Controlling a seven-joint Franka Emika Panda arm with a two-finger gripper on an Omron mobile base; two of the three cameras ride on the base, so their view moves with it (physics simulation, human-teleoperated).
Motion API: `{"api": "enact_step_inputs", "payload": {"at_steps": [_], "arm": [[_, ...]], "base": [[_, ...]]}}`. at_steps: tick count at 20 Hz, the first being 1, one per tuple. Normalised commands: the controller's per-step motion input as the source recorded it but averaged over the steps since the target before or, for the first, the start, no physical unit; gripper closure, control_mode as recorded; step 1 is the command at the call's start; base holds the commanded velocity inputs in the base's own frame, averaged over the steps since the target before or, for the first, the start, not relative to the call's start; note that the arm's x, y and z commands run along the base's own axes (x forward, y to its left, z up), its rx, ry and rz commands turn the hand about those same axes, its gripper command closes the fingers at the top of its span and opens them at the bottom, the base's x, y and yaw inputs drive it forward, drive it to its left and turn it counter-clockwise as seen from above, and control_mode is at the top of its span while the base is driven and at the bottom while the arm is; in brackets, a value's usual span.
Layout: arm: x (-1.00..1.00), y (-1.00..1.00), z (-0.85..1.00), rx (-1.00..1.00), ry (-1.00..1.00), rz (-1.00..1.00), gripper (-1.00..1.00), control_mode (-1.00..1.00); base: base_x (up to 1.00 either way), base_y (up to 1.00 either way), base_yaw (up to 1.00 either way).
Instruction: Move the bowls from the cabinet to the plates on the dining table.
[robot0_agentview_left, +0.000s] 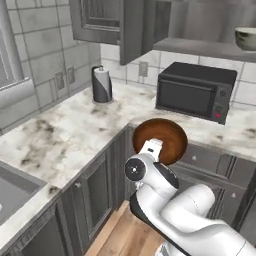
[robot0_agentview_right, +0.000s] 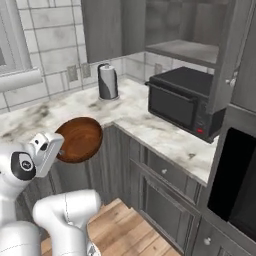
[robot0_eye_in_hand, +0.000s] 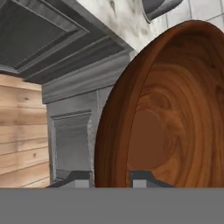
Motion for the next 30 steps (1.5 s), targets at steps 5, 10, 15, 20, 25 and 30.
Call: {"api": "enact_step_inputs", "payload": {"at_steps": [5, 10, 15, 20, 25, 30], "arm": [[0.00, 0.00, 0.00, 0.00, 0.00, 0.00, 1.00, 1.00], [0.00, 0.00, 0.00, 0.00, 0.00, 0.00, 1.00, 1.00], [0.00, 0.00, 0.00, 0.00, 0.00, 0.00, 1.00, 1.00], [0.00, 0.00, 0.00, 0.00, 0.00, 0.00, 1.00, 1.00], [0.00, 0.00, 0.00, 0.00, 0.00, 0.00, 1.00, 1.00], [0.00, 0.00, 0.00, 0.00, 0.00, 0.00, 1.00, 1.00]], "base": [[0.00, 0.00, 0.49], [0.00, 0.00, 0.48], [-0.09, 0.00, 0.49], [-0.09, 0.00, 0.48], [-0.18, 0.00, 0.49], [-0.21, 0.00, 0.49]]}}
